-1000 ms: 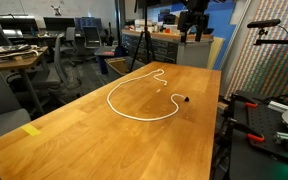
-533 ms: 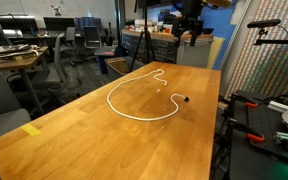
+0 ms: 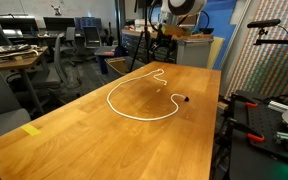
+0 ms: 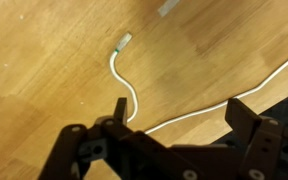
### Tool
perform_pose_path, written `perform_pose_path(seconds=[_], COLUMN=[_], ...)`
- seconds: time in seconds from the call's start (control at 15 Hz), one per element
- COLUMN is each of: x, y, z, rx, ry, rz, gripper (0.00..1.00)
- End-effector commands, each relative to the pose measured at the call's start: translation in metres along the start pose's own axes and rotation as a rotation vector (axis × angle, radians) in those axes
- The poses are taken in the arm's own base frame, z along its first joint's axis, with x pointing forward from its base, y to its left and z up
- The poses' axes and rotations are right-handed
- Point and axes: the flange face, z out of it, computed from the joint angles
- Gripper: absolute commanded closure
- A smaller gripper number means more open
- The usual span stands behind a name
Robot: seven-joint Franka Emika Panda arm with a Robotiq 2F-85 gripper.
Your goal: Tie a knot using the white rope
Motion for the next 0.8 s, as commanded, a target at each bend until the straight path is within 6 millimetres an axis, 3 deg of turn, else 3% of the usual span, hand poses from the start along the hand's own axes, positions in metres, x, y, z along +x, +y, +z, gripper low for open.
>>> perform_pose_path(seconds=[0.0, 0.2, 0.33, 0.53, 0.67, 0.73], x=[0.059, 0.081, 0.086, 0.077, 0.059, 0.060], y=[0.009, 0.026, 0.035, 0.044, 0.047, 0.049], z=[0.057, 0.091, 0.109, 0.131, 0.129, 0.139], rx=[-0.090, -0.144, -0.164, -0.188, -0.223, -0.229], ry=[0.053, 0.042, -0.001, -0.114, -0.252, -0.169], rz=[0.092, 0.123, 0.150, 0.173, 0.116, 0.153], gripper=[0.00, 0.00, 0.00, 0.00, 0.00, 0.00])
